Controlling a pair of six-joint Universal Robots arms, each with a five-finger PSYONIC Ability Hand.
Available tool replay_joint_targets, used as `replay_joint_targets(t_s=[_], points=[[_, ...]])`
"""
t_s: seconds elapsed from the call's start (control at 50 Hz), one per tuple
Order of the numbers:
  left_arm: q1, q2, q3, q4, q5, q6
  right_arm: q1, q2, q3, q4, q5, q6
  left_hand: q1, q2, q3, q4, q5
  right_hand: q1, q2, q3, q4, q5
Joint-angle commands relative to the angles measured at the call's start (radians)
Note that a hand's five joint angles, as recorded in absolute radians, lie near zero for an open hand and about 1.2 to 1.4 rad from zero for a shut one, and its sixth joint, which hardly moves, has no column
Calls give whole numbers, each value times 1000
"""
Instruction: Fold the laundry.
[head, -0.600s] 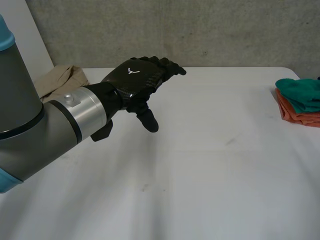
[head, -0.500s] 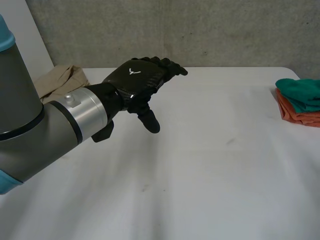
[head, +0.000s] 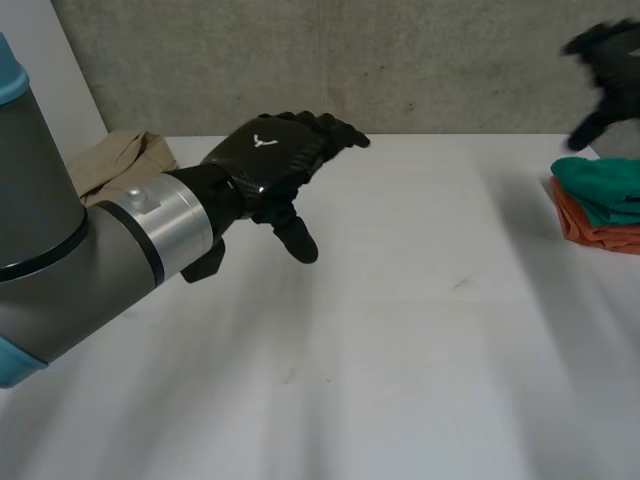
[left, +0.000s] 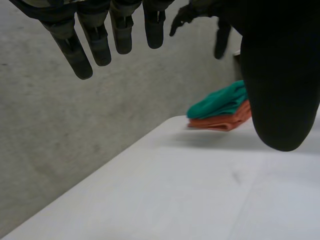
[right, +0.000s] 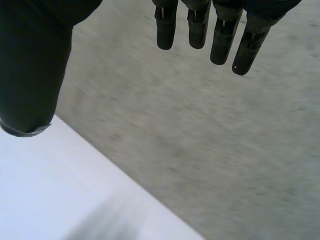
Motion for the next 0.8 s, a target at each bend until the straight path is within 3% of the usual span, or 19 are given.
replay_joint_targets(t_s=[0.02, 0.06, 0.1, 0.18, 0.4, 0.58, 0.68, 0.8], points=[[59, -1, -15, 72, -246, -4, 240, -82, 304, -216, 166, 73, 30, 18, 10, 17, 2, -34, -49, -44, -65, -69], [83, 1, -21, 98, -367, -1, 279, -84, 344, -252, 205, 74, 24, 12, 4, 12, -4, -34, -49, -44, -65, -69], [91, 1, -26, 107, -423, 1, 292, -85, 361, -256, 227, 74, 24, 12, 4, 12, -4, -34, -49, -44, -65, -69], [100, -1, -52, 115, -458, 1, 306, -85, 379, -255, 258, 66, 21, 9, 1, 9, -7, -34, -49, -44, -65, -69], [126, -7, -89, 147, -388, -5, 299, -99, 384, -261, 273, 51, 3, -8, -17, -9, -24, -34, -49, -44, -65, -69], [376, -145, -18, 403, -353, 14, 308, -110, 404, -255, 268, 46, 21, 9, 1, 9, -7, -34, -49, -44, -65, -69], [514, -371, 143, 455, -210, 71, 308, -110, 422, -256, 267, 45, 27, 15, 7, 15, -1, -34, -49, -44, -65, -69], [608, -611, 333, 449, -73, 180, 305, -112, 434, -255, 261, 33, 36, 24, 16, 23, 8, -34, -49, -44, -65, -69]])
